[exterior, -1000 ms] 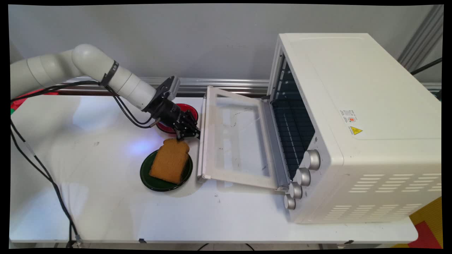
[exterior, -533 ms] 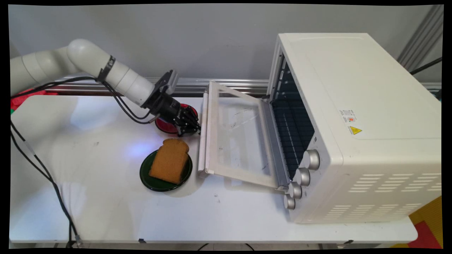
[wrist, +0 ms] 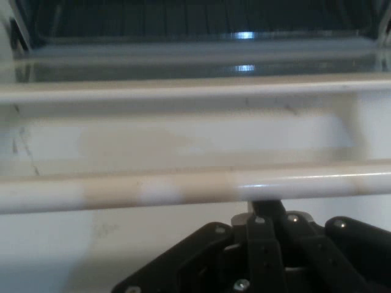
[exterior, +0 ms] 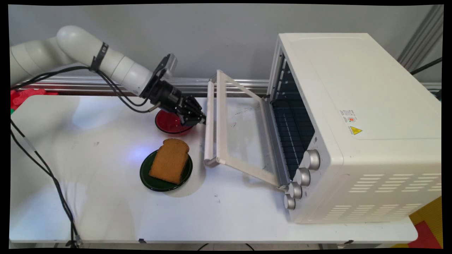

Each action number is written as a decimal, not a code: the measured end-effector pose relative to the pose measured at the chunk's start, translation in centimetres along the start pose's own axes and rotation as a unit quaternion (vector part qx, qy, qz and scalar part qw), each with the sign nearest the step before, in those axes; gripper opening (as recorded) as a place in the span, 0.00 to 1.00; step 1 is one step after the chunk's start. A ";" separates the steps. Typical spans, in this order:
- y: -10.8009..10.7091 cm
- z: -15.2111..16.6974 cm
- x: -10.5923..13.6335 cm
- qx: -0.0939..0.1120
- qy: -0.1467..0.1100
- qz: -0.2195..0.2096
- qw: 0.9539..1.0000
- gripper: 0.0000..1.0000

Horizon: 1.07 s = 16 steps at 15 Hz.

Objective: Close the oven

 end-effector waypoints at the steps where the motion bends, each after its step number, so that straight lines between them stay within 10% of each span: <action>1: 0.1 -0.2 0.5 0.002 0.006 -0.002 1.000 0.00; 16: 0.4 0.7 7.1 0.009 0.081 -0.020 0.996 0.00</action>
